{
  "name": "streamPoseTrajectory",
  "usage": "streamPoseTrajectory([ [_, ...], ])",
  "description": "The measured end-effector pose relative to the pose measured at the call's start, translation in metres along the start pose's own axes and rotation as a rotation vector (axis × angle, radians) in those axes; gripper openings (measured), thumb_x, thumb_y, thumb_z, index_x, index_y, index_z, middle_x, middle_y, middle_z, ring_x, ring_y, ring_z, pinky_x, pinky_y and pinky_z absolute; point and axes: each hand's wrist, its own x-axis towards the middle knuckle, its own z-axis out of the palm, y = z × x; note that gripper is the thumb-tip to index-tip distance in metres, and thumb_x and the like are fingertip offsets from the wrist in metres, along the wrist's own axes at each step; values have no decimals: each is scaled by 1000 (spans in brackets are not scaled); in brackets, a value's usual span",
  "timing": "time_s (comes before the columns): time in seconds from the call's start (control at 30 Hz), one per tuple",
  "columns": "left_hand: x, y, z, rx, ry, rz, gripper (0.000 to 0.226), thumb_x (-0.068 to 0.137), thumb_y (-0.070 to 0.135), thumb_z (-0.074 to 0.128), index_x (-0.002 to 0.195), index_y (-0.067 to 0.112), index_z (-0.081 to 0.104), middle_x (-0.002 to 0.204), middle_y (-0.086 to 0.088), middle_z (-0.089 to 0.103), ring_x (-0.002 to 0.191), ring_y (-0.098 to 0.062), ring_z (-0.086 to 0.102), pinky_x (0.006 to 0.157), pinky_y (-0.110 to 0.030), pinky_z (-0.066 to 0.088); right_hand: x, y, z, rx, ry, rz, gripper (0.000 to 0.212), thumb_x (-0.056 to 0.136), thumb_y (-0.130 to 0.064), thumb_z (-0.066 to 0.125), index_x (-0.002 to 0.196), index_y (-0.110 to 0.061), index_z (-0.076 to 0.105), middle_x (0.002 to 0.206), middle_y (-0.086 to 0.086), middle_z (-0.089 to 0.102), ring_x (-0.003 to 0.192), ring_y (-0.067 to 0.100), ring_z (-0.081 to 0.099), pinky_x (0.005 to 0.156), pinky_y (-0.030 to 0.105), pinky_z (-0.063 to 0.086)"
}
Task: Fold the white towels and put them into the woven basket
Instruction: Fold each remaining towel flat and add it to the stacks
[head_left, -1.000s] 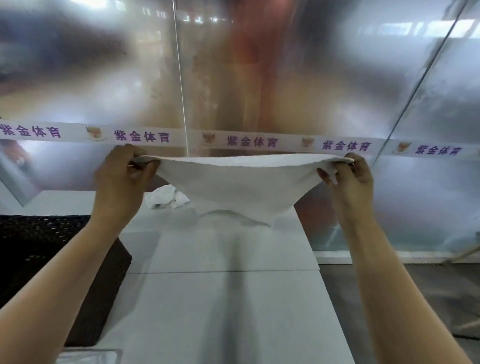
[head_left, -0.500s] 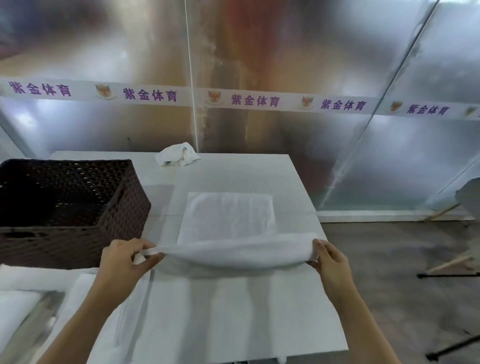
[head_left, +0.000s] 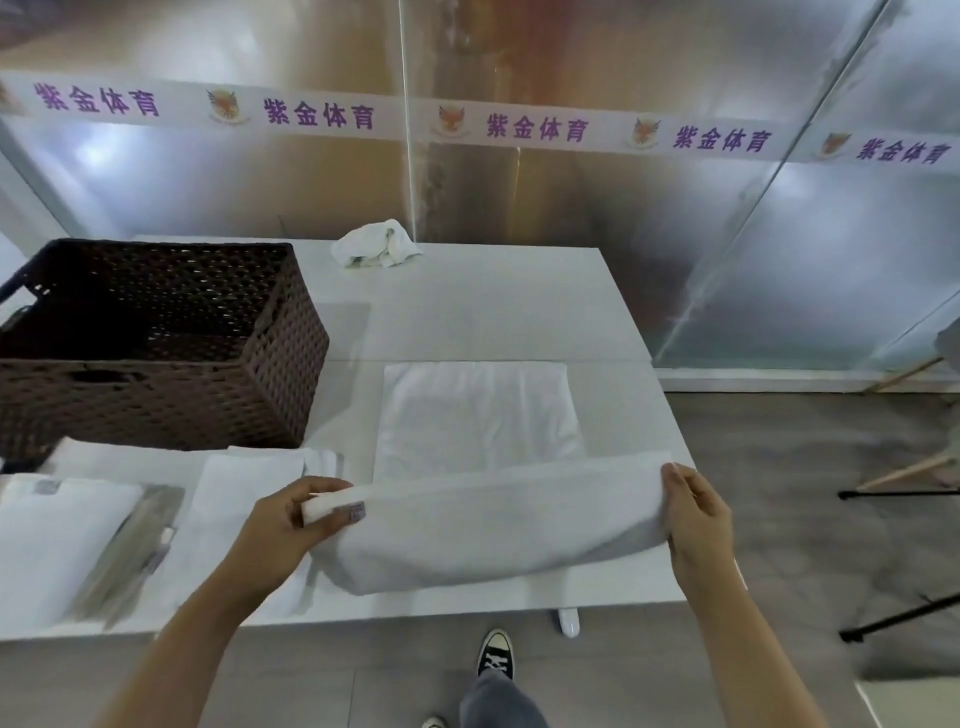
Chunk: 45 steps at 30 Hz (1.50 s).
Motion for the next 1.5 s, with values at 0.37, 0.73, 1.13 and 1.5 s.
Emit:
streamPoseTrajectory([
  [0.37, 92, 11, 21, -63, 277, -81, 23, 91, 0, 68, 99, 22, 69, 96, 5, 75, 90, -18, 71, 83, -47, 60, 77, -14, 43, -66, 9, 52, 15, 97, -32, 64, 91, -25, 76, 98, -7, 72, 96, 18, 63, 87, 39, 49],
  [0.73, 220, 20, 44, 63, 348, -118, 8, 97, 8, 63, 102, 13, 67, 91, -4, 70, 80, -17, 63, 82, -40, 54, 190, -13, 99, -142, -20, 148, 16, 98, -28, 62, 91, -20, 74, 84, -6, 62, 83, 16, 53, 78, 35, 44],
  [1.13, 354, -10, 51, 269, 371, -217, 22, 94, 24, 66, 79, 40, 65, 82, 4, 70, 76, -24, 67, 73, -39, 56, 299, 5, 161, -268, -75, 235, 17, 98, -26, 59, 87, -19, 70, 71, -5, 52, 65, 13, 45, 60, 26, 38],
  [1.5, 390, -26, 74, 318, 431, -254, 16, 98, 20, 62, 108, 11, 70, 96, -8, 69, 86, -23, 63, 75, -28, 45, 336, 34, 175, -328, -81, 243, 15, 99, -27, 59, 92, -19, 70, 74, -6, 54, 65, 11, 46, 59, 22, 40],
])
